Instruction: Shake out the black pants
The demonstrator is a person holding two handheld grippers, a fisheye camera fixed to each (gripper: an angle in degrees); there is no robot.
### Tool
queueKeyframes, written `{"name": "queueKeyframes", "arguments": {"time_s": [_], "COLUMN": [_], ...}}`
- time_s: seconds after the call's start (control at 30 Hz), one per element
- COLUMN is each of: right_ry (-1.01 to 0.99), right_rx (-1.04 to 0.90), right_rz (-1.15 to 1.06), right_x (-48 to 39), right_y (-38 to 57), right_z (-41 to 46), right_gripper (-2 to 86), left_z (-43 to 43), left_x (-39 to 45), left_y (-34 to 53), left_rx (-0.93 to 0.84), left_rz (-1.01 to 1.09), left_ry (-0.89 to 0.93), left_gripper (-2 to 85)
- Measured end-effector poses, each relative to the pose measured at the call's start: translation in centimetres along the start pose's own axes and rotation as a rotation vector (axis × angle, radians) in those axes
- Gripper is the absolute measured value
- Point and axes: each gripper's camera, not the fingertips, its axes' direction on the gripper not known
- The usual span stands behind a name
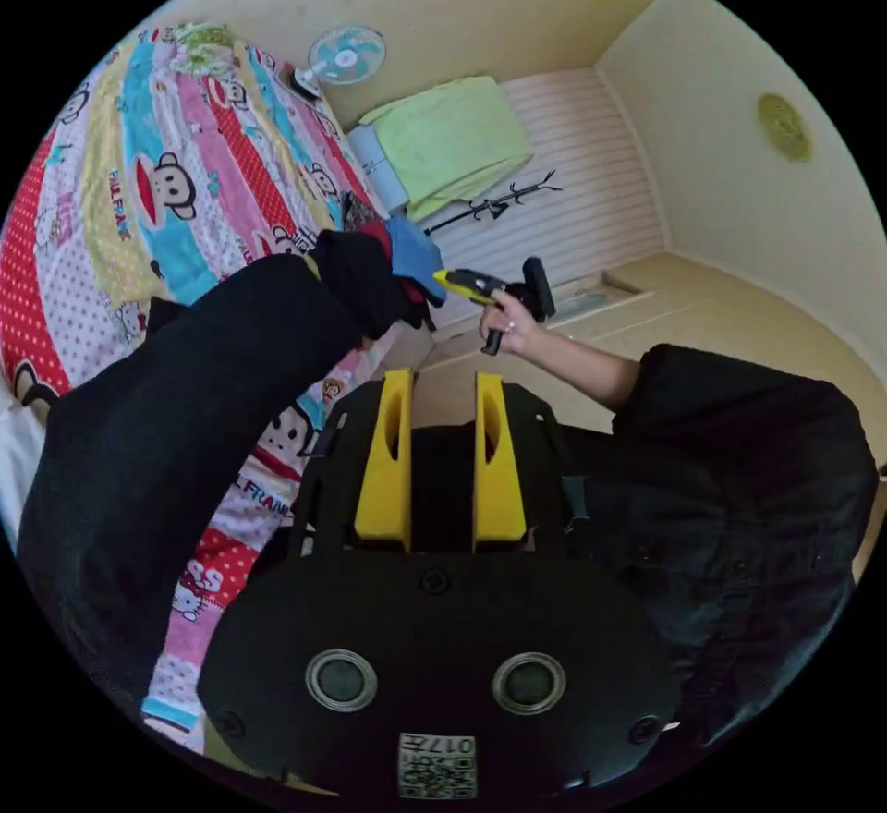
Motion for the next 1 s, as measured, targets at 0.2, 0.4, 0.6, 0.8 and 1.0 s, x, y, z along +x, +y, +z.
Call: {"name": "queueKeyframes", "arguments": {"time_s": [0.2,0.4,0.6,0.8,1.0], "right_ry": [-0.041,0.014,0.103,0.605,0.615], "right_rx": [-0.376,-0.66,-0.651,-0.426,-0.235], "right_rz": [-0.586,-1.285,-1.818,-2.369,-2.412], "right_x": [-17.4,-34.6,-41.5,-34.6,-34.8], "right_y": [3.4,21.2,43.0,58.4,59.3], "right_z": [13.5,28.8,39.1,49.1,45.0], "right_gripper": [7.8,12.3,15.6,14.8,4.8], "left_z": [0.0,-2.8,-3.0,0.5,2.9], "left_x": [-5.2,-11.0,-11.0,-12.0,-13.1], "left_y": [9.3,24.8,33.4,34.5,30.7], "left_rx": [0.124,0.562,0.83,1.001,1.018], "left_rz": [-0.322,-0.762,-0.973,-1.032,-1.02], "left_ry": [0.011,0.085,0.024,0.096,0.085], "left_gripper": [9.9,8.7,8.4,8.2,8.8]}}
